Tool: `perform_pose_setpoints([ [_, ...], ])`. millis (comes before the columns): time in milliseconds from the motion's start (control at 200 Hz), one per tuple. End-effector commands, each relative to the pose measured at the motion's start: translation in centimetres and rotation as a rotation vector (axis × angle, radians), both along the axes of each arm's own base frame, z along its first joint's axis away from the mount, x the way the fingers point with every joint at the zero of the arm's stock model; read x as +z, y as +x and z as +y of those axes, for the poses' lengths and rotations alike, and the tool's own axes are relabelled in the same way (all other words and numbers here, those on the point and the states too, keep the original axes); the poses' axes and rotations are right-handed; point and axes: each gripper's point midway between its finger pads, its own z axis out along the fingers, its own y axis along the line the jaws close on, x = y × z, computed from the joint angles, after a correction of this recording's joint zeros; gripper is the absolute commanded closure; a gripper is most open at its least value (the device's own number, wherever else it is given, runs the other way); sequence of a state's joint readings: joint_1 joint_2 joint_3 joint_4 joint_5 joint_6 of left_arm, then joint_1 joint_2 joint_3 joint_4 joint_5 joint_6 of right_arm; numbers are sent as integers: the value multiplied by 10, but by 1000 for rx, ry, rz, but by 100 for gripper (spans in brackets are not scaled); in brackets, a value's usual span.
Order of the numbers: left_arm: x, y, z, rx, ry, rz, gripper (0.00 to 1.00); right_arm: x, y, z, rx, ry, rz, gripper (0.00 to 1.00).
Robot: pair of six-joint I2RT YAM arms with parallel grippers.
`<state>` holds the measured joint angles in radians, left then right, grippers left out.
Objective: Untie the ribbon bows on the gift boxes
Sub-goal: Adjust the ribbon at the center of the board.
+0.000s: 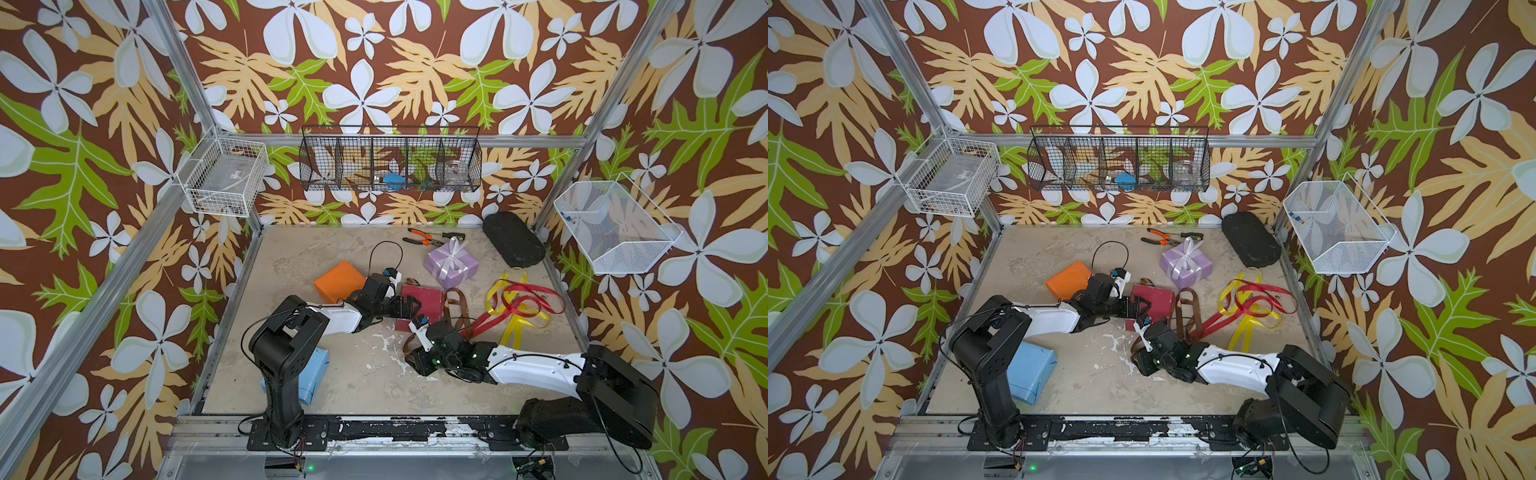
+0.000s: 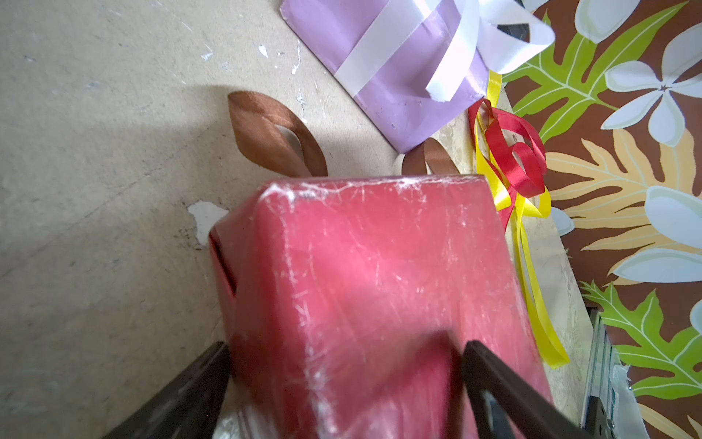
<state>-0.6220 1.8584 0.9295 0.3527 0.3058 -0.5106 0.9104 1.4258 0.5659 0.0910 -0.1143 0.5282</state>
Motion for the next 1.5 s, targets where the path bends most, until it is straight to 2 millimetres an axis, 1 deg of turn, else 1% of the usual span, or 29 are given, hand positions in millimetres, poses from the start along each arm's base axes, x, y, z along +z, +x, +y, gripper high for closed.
perform_pose_setpoints([
  [0, -40, -26, 19, -20, 138, 125, 4, 2, 19, 7, -18, -10, -82, 51],
  [75, -41, -26, 19, -21, 137, 129, 4, -3, 23, 12, -10, -25, -81, 51],
  [175, -39, -25, 18, -24, 136, 125, 4, -10, 21, 21, 14, -23, -58, 57],
  [210, -39, -25, 19, -23, 137, 125, 4, -11, 18, 25, 27, -11, -50, 63],
  [240, -40, -25, 19, -23, 139, 124, 4, -11, 15, 28, 38, 3, -39, 70],
  [315, -40, -26, 19, -23, 141, 126, 4, -9, 9, 34, 50, 49, -3, 100],
  [395, -41, -26, 19, -24, 141, 128, 4, 2, 4, 37, 48, 113, 2, 100],
  [460, -42, -26, 19, -24, 141, 129, 4, 17, 4, 36, 37, 157, -17, 100],
  [556, -43, -27, 20, -24, 142, 130, 4, 46, 6, 34, 26, 197, -69, 100],
  [651, -42, -27, 19, -25, 141, 131, 4, 84, 12, 28, 12, 228, -150, 100],
  [741, -43, -27, 20, -25, 143, 132, 4, 125, 16, 20, -11, 271, -245, 100],
  [836, -43, -27, 19, -25, 141, 134, 4, 156, 20, 10, -44, 294, -320, 100],
  [886, -44, -27, 20, -24, 143, 137, 4, 168, 22, 3, -64, 297, -355, 100],
  [951, -45, -28, 19, -25, 142, 138, 4, 180, 27, -8, -104, 293, -401, 100],
  [1036, -46, -28, 20, -25, 144, 141, 4, 186, 38, -31, -193, 257, -446, 100],
  [1126, -45, -29, 20, -26, 143, 141, 4, 185, 56, -70, -332, 194, -484, 100],
  [1166, -45, -29, 20, -26, 144, 142, 4, 184, 65, -92, -407, 165, -494, 100],
  [1256, -46, -30, 21, -26, 145, 144, 4, 191, 80, -138, -553, 143, -533, 100],
  [1326, -45, -29, 21, -25, 145, 142, 4, 201, 87, -170, -650, 143, -569, 100],
  [1431, -44, -28, 20, -26, 144, 141, 4, 212, 98, -202, -737, 134, -604, 100],
  [1496, -45, -28, 20, -27, 144, 142, 4, 209, 107, -218, -776, 108, -601, 100],
])
